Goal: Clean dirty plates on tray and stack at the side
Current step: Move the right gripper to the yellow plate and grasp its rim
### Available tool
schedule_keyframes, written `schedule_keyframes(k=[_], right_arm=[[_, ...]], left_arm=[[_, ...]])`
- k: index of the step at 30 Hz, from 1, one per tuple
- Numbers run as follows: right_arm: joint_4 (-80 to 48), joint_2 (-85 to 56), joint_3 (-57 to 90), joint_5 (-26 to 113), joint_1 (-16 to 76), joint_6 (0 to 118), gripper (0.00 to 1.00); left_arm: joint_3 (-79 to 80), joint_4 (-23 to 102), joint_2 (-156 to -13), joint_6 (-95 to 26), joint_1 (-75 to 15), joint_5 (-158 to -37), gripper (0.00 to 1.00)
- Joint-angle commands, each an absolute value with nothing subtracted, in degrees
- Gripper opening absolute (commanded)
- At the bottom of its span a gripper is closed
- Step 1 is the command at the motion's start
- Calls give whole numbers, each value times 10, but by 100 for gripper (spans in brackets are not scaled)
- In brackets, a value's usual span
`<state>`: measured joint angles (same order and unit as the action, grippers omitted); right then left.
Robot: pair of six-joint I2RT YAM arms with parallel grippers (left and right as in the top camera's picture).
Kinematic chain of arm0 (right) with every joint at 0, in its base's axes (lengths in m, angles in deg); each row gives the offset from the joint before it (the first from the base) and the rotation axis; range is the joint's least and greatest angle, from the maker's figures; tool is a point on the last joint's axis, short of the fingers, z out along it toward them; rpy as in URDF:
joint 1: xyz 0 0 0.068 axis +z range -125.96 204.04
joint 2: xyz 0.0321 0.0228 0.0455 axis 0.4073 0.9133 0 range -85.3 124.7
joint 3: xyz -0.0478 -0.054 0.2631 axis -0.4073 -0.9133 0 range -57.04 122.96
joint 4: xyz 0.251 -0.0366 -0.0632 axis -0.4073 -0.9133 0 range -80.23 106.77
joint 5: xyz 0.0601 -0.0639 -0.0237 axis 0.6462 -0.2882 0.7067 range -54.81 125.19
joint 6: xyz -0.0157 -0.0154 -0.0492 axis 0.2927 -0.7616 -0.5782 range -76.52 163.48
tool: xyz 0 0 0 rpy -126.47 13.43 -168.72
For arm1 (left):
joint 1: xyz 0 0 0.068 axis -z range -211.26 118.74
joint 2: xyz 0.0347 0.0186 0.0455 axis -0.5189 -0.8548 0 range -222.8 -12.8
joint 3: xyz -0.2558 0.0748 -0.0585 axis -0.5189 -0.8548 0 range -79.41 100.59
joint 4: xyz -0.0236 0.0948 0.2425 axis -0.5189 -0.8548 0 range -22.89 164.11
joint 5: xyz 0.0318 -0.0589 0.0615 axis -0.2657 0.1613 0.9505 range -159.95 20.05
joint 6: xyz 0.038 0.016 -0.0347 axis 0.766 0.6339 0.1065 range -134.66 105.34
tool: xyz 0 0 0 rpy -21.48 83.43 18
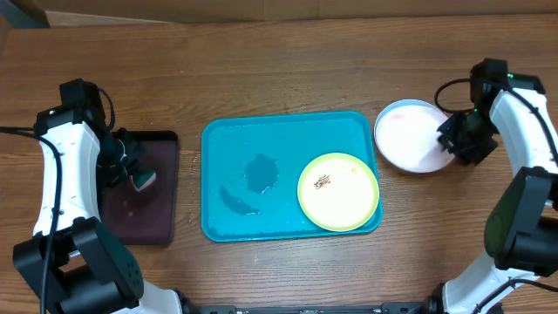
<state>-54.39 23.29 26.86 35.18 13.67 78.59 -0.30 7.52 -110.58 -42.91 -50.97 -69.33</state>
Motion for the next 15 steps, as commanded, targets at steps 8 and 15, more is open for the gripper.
schedule_keyframes(k=[8,15], right_arm=[[-536,224,266,538,176,593,78],[-526,224,266,520,289,541,90]], left_arm=[[-6,74,-1110,-419,-511,-696,4],[-6,73,-1110,-419,-511,-696,4]])
